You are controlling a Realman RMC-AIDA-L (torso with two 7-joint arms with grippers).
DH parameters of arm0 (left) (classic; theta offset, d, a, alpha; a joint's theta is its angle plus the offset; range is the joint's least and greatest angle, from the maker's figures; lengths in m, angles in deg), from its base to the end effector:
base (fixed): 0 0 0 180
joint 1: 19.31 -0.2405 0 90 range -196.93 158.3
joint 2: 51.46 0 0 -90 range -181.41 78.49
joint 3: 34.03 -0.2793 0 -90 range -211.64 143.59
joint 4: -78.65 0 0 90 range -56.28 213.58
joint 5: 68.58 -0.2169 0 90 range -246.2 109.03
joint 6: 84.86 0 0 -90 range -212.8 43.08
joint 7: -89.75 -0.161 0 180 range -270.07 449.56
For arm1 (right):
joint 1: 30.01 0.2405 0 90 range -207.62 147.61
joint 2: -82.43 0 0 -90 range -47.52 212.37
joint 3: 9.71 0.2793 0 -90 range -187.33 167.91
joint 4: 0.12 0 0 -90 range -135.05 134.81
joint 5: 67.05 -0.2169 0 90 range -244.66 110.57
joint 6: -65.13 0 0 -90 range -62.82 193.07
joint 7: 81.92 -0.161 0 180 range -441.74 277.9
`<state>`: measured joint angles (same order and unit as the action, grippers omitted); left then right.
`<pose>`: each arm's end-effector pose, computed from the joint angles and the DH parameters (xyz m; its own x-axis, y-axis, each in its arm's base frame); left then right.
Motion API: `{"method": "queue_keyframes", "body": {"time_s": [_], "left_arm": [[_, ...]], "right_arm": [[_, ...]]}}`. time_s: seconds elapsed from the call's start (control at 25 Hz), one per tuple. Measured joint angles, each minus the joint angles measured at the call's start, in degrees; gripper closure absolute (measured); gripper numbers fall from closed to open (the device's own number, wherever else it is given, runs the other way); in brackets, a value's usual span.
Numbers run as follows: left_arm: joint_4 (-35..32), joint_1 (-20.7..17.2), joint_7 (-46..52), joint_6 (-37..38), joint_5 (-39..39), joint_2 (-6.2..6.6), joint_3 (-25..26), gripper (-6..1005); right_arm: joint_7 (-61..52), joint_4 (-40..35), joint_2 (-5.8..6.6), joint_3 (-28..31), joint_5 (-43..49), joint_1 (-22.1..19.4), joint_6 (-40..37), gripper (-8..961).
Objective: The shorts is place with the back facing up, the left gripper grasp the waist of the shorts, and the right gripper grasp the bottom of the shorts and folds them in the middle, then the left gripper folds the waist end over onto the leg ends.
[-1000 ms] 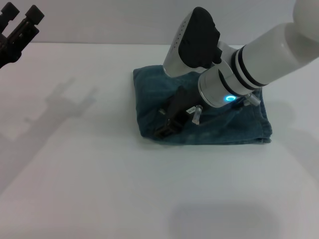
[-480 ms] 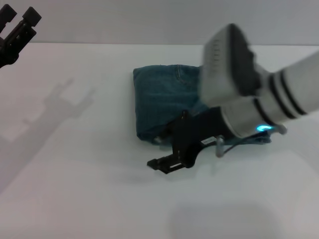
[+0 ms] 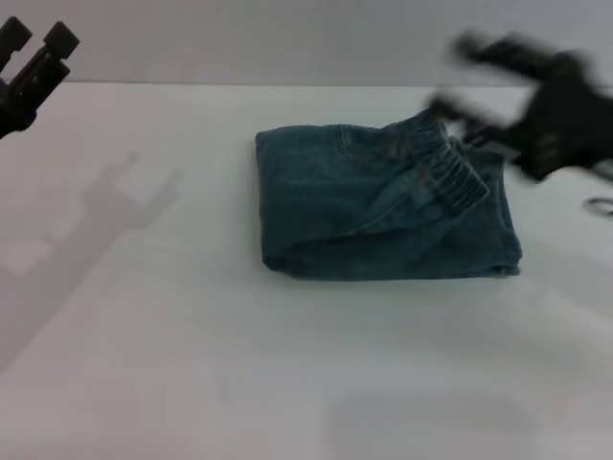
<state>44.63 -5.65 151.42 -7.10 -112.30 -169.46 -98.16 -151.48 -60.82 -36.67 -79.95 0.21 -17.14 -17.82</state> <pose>-0.3046 0.3402 0.0456 0.3698 -0.0619 0.9270 0.7528 -0.5649 -0.3380 0.2022 0.3257 0.0233 0.6368 0.1331 -0.7594 -0.2604 -0.8900 -0.3743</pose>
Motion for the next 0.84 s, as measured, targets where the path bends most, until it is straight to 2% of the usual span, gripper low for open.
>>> {"method": "queue_keyframes", "body": {"time_s": [0.12,0.2,0.24,0.28,0.32,0.36,0.44,0.52,0.72,0.84], "left_arm": [[0.48,-0.68,-0.63,0.20,0.07,0.02,0.49,197],[0.66,-1.26,-2.20,0.80,0.10,-0.09,0.76,197],[1.08,-1.63,-3.74,1.58,0.23,-0.18,0.83,197],[3.14,-2.12,-8.30,4.31,1.83,-0.32,0.95,197],[3.14,-2.12,-8.30,4.31,1.83,-0.32,0.95,197],[5.40,-2.20,-11.74,6.35,3.80,-0.37,1.00,197],[11.10,-2.02,-18.30,10.60,8.35,-0.43,1.03,197],[16.30,-1.59,-23.35,14.41,13.04,-0.45,1.03,197],[24.15,-1.20,-33.05,20.41,21.76,-0.83,1.04,197],[26.71,-0.73,-34.07,22.13,23.85,-0.75,1.04,197]], "right_arm": [[11.96,8.21,0.00,3.36,-11.04,-2.33,-0.03,320],[18.54,15.65,-0.10,6.01,-19.75,-2.68,-0.43,320],[23.89,21.66,-0.18,7.06,-27.12,-2.58,-1.55,320],[32.06,29.27,-0.20,7.61,-36.49,-1.94,-3.93,320],[36.78,33.97,-0.15,7.72,-41.28,-1.26,-5.53,320],[36.78,33.97,-0.15,7.72,-41.28,-1.26,-5.53,320],[44.32,41.39,-0.04,7.84,-48.51,0.37,-8.24,320],[47.62,44.18,-0.04,8.06,-51.75,0.99,-8.78,320],[53.79,49.69,-0.23,8.28,-60.93,3.11,-9.17,320],[54.43,51.20,-0.08,8.31,-62.65,3.57,-9.25,320]]}}
